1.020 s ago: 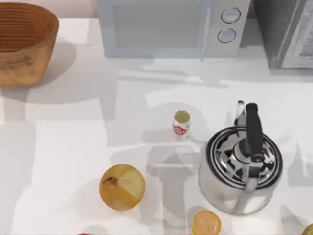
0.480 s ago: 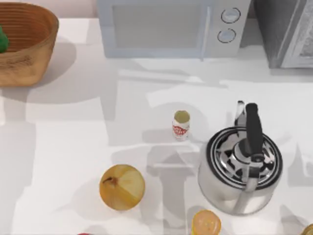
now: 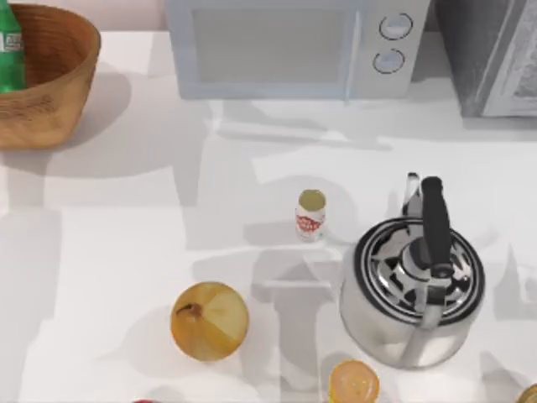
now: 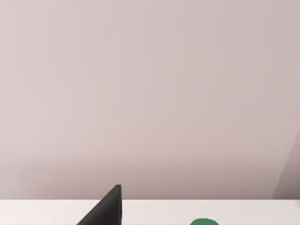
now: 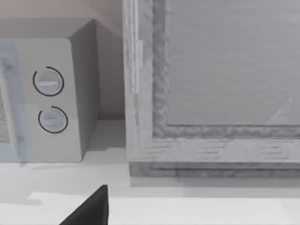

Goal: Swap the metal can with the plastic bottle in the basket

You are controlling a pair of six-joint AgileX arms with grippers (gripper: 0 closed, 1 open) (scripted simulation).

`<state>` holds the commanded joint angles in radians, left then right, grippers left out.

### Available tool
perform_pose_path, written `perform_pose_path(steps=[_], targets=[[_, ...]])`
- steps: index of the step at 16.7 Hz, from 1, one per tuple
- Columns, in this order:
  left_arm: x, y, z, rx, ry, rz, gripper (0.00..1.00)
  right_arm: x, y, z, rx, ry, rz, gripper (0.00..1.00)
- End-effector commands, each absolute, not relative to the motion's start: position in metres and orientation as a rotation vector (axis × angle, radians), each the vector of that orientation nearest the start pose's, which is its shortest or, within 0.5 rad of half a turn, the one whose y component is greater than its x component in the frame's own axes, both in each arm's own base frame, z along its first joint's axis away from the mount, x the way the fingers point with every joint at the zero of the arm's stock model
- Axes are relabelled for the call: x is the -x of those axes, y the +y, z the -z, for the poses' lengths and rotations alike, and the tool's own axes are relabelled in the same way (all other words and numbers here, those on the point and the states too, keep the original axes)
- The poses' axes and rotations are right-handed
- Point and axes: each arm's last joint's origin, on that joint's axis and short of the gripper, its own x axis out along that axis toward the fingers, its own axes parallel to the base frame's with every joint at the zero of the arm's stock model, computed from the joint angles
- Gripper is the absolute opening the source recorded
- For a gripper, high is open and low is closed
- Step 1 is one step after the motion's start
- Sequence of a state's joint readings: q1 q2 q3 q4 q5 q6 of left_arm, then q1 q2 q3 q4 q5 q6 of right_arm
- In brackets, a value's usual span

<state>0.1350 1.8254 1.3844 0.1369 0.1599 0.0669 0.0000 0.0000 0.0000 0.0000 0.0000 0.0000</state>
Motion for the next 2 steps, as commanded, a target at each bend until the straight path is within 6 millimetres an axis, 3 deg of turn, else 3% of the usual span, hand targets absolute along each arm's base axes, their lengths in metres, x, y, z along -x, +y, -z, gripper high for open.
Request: perform_pose_path(steps=[2], targets=[[-0.4296,0.0578,-0.2754,-0.008,0.298,0.017,1.00,-0.1057,-0.0012,-0.1600,0.000,0.000,0.000,1.00]])
